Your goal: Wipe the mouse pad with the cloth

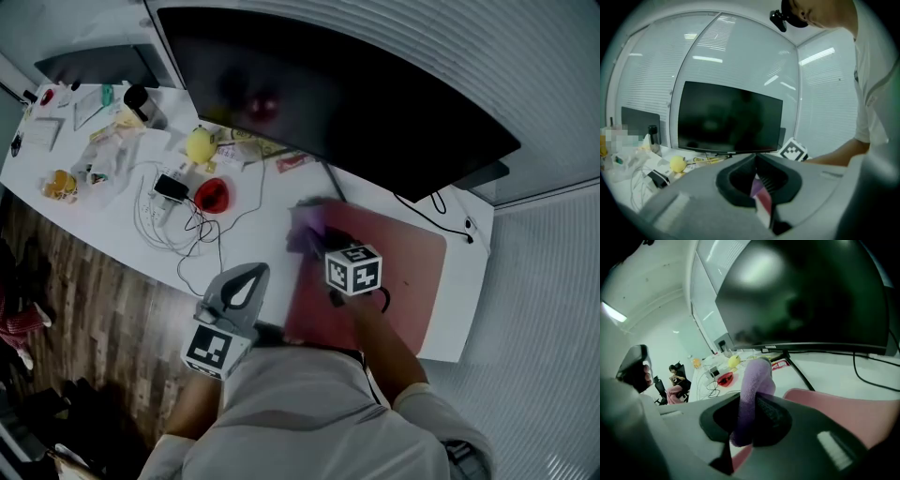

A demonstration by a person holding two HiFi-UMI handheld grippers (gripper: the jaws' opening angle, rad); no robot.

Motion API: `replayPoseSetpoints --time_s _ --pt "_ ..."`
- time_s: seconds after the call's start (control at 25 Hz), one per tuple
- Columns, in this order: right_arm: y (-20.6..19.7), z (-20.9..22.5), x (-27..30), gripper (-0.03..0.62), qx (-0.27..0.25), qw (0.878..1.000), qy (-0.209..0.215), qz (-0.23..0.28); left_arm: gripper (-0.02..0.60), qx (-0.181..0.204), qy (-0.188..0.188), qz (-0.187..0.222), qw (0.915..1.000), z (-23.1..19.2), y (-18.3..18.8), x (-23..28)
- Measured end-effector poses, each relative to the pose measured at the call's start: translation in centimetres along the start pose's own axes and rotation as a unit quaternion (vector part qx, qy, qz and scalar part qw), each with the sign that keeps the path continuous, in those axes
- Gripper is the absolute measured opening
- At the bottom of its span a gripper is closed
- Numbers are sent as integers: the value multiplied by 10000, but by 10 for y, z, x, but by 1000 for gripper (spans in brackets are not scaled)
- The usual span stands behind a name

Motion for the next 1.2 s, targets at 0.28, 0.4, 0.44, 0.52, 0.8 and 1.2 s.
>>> replayPoseSetpoints --time_s 0.28,0.4,0.44,0.52,0.8,1.2 --pt "-23 59 2 49 406 9929 -1061 -364 2 -11 -196 23 9998 -11 2 9" --pt "-34 85 -14 49 524 9888 -1344 -391 2 27 -366 -57 9993 1 1 19" --pt "-36 93 -20 49 563 9878 -1401 -382 2 46 -387 -63 9992 6 2 23" --pt "-39 107 -34 49 645 9860 -1498 -342 2 76 -409 23 9991 17 5 30" --pt "-50 161 -100 49 820 9807 -1752 -275 2 59 -445 -24 9990 76 20 56" --pt "-85 264 -221 49 1070 9633 -2462 -39 2 -40 -524 12 9986 178 31 105"
Point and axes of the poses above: the fingertips, and each gripper's own axes: x forward along the fingers, z to its right, y out of its top, the point moved 7 cm from there along -x, backward along the fingers, and after that the axes turned 4 degrees about x, right-handed, at the moved point
